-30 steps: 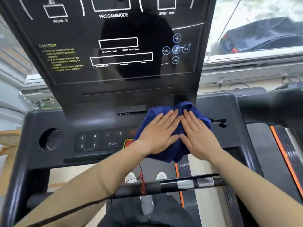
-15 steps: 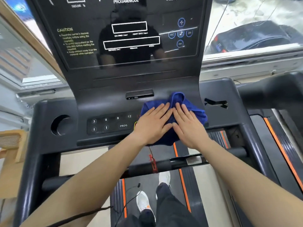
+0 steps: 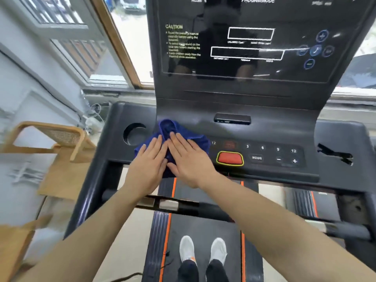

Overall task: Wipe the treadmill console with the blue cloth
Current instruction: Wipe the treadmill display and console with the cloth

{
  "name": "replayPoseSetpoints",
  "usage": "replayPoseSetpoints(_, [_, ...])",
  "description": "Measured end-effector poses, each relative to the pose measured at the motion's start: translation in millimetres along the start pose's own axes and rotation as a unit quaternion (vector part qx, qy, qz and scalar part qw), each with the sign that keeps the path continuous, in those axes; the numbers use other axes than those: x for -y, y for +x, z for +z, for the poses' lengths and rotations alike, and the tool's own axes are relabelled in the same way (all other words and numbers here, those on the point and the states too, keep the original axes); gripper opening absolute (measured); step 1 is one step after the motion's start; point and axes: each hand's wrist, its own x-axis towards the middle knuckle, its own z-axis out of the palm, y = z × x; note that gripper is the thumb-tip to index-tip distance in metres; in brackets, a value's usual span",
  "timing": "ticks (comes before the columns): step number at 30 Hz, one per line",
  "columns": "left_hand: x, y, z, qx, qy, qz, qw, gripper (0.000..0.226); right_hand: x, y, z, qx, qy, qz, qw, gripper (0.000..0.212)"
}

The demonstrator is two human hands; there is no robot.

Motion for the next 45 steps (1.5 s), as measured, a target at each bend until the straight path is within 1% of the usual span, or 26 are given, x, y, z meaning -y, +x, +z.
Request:
replayPoseSetpoints(4, [-10.8,52.6,-8.0,-0.006,-0.018,-0.045,0.999,0.067,-30.1,31.3,-19.1,-0.021,0.020,0.034,0.999,0.068])
replayPoseSetpoints(6, [-22.3,61.1,-6.5,-0.010,-0.012,-0.058,0.998,0.067,-33.9,28.1,-19.7,-0.028,0.033,0.049,0.998,0.067])
replayPoseSetpoints(7, [-29.3,57.6,-4.3,-0.007,-0.004,-0.049,0.999,0.066,-35.9,16.6,-16.8,-0.025,0.038,0.052,0.998,0.067])
replayPoseSetpoints(9, [-46.0,44.8,-0.6,0.006,0.009,-0.011,1.000,0.062,-46.9,-17.5,-10.2,-0.011,0.039,0.044,0.998,0.071])
replayPoseSetpoints(11, [-68.0,41.4,-0.4,0.025,-0.002,0.030,0.999,0.057,-70.3,-53.5,-12.8,0.010,0.054,0.039,0.998,0.075])
replayPoseSetpoints(13, [-98.7,52.4,-1.2,0.039,-0.021,0.072,0.996,0.057,-99.9,-84.3,-16.0,0.016,0.067,0.057,0.996,0.077])
replayPoseSetpoints(15, [-139.7,70.0,0.1,0.041,-0.028,0.123,0.991,0.058,-128.4,-117.9,-11.5,0.007,0.047,0.102,0.994,0.078])
replayPoseSetpoints(17, [-184.0,86.4,4.8,0.054,-0.032,0.176,0.982,0.058,-150.8,-155.5,-2.5,-0.016,0.032,0.166,0.986,0.078])
replayPoseSetpoints(20, [-238.5,108.0,15.9,0.058,0.000,0.249,0.967,0.060,-176.1,-196.6,5.6,-0.036,0.054,0.243,0.968,0.081])
replayPoseSetpoints(23, [-268.3,139.8,17.7,0.047,0.038,0.266,0.962,0.064,-206.5,-191.4,-2.3,-0.059,0.081,0.282,0.954,0.093])
replayPoseSetpoints(26, [-275.2,166.8,15.2,0.031,0.057,0.264,0.962,0.067,-226.8,-170.5,-11.9,-0.086,0.096,0.295,0.947,0.085])
replayPoseSetpoints(28, [-267.0,172.6,14.0,0.013,0.066,0.248,0.967,0.066,-231.8,-161.1,-15.5,-0.090,0.082,0.278,0.953,0.081])
replayPoseSetpoints(30, [-249.0,171.7,10.8,-0.021,0.090,0.221,0.971,0.066,-232.0,-147.5,-18.3,-0.086,0.060,0.241,0.965,0.079])
replayPoseSetpoints(32, [-220.6,166.8,4.4,-0.056,0.108,0.188,0.975,0.066,-226.5,-123.3,-23.3,-0.087,0.027,0.187,0.978,0.078])
replayPoseSetpoints(35, [-162.3,156.2,-2.2,-0.083,0.106,0.137,0.981,0.068,-208.2,-76.0,-32.6,-0.091,-0.045,0.089,0.991,0.076])
replayPoseSetpoints(38, [-102.3,141.0,-6.4,-0.083,0.100,0.078,0.989,0.067,-181.3,-26.9,-49.2,-0.079,-0.081,-0.005,0.994,0.074])
replayPoseSetpoints(41, [-47.2,116.7,-7.9,-0.071,0.087,-0.001,0.994,0.069,-141.2,29.1,-56.2,-0.072,-0.119,-0.079,0.987,0.072])
replayPoseSetpoints(43, [-17.9,98.4,-6.8,-0.061,0.065,-0.057,0.994,0.073,-105.9,63.7,-50.8,-0.073,-0.132,-0.117,0.982,0.070])
replayPoseSetpoints(45, [1.2,86.9,-5.5,-0.054,0.052,-0.106,0.992,0.077,-76.6,88.4,-41.5,-0.057,-0.137,-0.130,0.980,0.067])
